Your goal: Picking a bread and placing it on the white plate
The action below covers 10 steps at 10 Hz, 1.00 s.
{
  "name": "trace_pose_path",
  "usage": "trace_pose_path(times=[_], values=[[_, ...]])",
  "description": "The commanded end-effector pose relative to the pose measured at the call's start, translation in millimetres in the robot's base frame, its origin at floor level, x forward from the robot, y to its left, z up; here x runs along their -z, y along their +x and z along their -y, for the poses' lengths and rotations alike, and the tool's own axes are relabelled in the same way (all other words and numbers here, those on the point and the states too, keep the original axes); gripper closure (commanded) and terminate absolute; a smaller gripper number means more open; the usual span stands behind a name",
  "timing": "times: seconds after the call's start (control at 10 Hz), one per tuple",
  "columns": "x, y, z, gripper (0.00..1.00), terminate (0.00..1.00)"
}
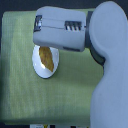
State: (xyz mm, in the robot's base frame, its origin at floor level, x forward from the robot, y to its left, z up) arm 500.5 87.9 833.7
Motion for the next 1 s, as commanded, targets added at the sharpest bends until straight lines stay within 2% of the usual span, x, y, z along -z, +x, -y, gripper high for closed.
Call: trace_pose_path(times=[0.0, 0.4, 0.5, 0.9], values=[[23.1, -5.1, -28.4, 1.0, 0.0], [28.6, -4.5, -27.3, 1.0, 0.0], [28.2, -2.0, -27.3, 0.0, 0.0], [27.7, -3.1, -16.5, 0.0, 0.0]])
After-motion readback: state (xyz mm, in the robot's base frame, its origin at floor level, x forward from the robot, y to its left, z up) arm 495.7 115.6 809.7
